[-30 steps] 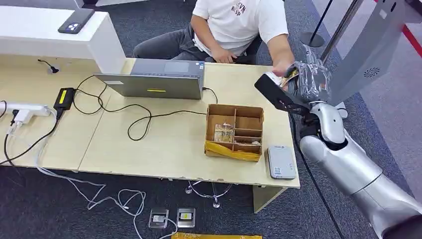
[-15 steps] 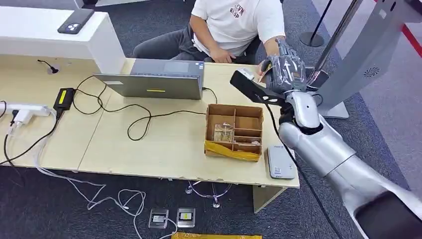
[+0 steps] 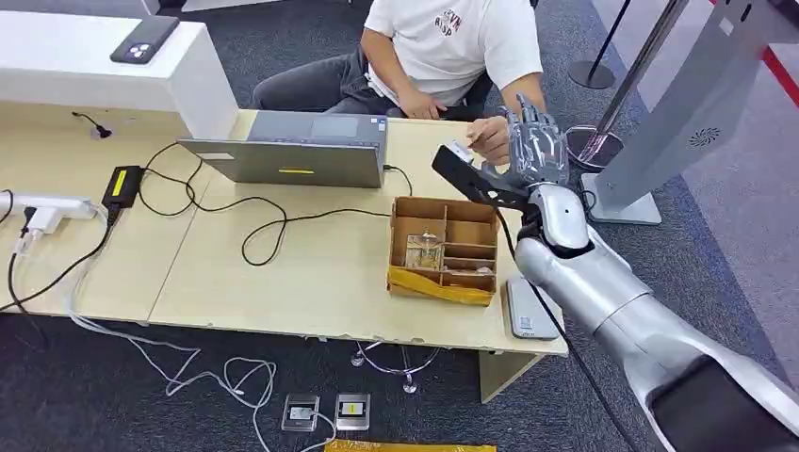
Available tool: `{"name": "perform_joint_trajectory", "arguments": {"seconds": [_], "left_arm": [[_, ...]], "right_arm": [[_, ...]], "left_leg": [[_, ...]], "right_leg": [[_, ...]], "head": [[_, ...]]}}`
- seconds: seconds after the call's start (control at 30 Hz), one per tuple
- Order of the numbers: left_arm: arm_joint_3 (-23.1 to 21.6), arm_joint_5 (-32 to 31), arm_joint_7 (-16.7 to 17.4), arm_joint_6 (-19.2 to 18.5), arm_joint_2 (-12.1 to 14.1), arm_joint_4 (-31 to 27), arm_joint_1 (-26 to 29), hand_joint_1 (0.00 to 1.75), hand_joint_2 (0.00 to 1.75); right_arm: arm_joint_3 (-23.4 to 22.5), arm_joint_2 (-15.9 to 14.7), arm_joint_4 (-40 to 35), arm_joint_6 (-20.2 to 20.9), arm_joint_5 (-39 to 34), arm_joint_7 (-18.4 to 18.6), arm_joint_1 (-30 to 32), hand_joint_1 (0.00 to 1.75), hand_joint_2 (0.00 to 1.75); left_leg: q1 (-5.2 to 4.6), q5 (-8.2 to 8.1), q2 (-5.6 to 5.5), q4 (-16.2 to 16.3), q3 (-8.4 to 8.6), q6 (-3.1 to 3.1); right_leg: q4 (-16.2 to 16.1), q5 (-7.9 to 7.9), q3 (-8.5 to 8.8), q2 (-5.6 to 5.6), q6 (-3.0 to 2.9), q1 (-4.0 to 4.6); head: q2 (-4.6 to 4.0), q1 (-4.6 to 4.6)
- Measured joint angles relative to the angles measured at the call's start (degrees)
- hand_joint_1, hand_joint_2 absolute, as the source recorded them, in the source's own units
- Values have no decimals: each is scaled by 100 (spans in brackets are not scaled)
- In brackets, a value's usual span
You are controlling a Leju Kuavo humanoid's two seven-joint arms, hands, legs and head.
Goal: Pass the card to the sensor for recognition and then transmit it.
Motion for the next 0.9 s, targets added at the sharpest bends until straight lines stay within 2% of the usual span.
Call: {"name": "perform_joint_trajectory", "arguments": {"seconds": [0.03,0.07,0.27,0.67,0.7,0.8,0.9], "left_arm": [[-2,0,0,0,0,0,0,0,0],[-4,0,0,0,0,0,1,0,0],[-39,68,9,0,0,0,7,0,0],[-44,109,9,0,0,0,11,0,0],[-44,133,9,0,0,0,12,0,0],[-44,260,20,0,-2,0,19,0,0],[-44,443,48,0,0,0,22,0,0]], "right_arm": [[2,-2,15,-26,-2,4,9,0,175],[2,-2,31,-61,-18,4,17,0,0],[-13,-13,68,-251,-120,-53,82,0,0],[-31,-35,68,-315,-191,-112,119,0,0],[-64,-35,57,-380,-309,-219,140,0,175],[-192,-55,-169,-573,-774,-571,291,0,175],[-295,-85,-767,-523,-1149,-734,622,0,175]], "left_leg": [[0,0,1,0,0,0],[0,0,3,0,0,0],[0,0,4,0,1,0],[0,0,5,0,3,0],[0,0,5,0,2,0],[1,0,6,0,3,0],[2,-1,9,0,7,-1]], "right_leg": [[0,0,-1,1,0,0],[0,0,-2,2,0,0],[0,0,-2,4,0,0],[0,0,-2,5,0,0],[0,0,-2,4,0,0],[0,0,-2,5,0,0],[0,0,-2,6,-1,2]], "head": [[0,0],[0,0],[0,0],[0,0],[0,0],[0,2],[0,2]]}}
